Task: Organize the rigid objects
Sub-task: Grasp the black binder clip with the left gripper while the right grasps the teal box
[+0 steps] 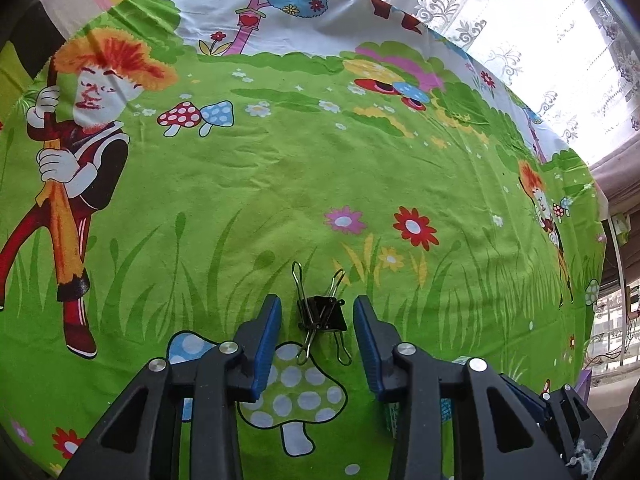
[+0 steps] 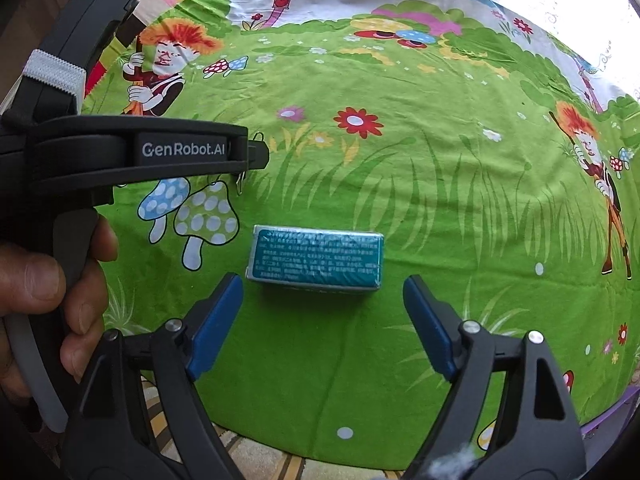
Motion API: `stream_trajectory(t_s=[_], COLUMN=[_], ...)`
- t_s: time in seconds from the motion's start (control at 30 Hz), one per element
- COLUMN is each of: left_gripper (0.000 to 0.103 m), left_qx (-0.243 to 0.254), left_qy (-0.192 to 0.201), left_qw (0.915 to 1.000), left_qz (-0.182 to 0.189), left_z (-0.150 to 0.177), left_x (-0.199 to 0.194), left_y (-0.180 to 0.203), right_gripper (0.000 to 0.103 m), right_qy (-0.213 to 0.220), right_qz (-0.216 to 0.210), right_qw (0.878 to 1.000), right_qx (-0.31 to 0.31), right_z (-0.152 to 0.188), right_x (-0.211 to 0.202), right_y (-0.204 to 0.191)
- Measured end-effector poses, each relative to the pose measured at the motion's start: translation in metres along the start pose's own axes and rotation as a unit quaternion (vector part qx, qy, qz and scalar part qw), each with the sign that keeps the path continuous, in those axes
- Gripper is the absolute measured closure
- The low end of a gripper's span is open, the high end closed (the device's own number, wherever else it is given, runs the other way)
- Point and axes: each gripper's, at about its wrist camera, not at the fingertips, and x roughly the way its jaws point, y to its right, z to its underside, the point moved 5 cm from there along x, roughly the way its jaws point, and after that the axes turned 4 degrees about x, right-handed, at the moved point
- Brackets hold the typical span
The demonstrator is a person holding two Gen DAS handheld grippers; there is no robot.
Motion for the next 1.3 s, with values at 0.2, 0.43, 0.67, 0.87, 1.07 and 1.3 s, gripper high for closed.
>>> stream_trajectory(t_s=[0.2,0.43,0.67,0.87,1.07,1.3], left_gripper=[0.082,0.083,0.083,0.083,0.083,0.083], left_qx=[-0.007,-0.024,-0.032,-0.033,-0.025,-0.005], left_qy=[0.007,0.010,0.025,0.039,0.050,0.054], left_qw=[0.9998,0.9990,0.9981,0.9975,0.9969,0.9961], left_qz=[0.015,0.037,0.046,0.049,0.055,0.070], left_z=[0.001,0.007,0.013,0.022,0.030,0.048], left_x=[0.000,-0.007,-0.025,-0.042,-0.061,-0.077], left_y=[-0.004,-0.005,-0.001,0.003,0.016,0.041], right_gripper=[0.016,0.016,0.027,0.027,0.027,0.027], right_qy=[-0.002,-0.003,-0.002,0.019,0.041,0.060], right_qz=[0.001,0.003,0.020,0.033,0.041,0.051], right_qw=[1.000,1.000,1.000,0.999,0.998,0.996], right_qx=[-0.004,0.002,-0.004,0.002,0.018,0.048], right_z=[-0.004,-0.008,-0.008,-0.004,0.005,0.023], right_x=[0.008,0.015,0.019,0.004,-0.022,-0.053], right_y=[-0.006,-0.005,-0.001,0.006,0.019,0.043])
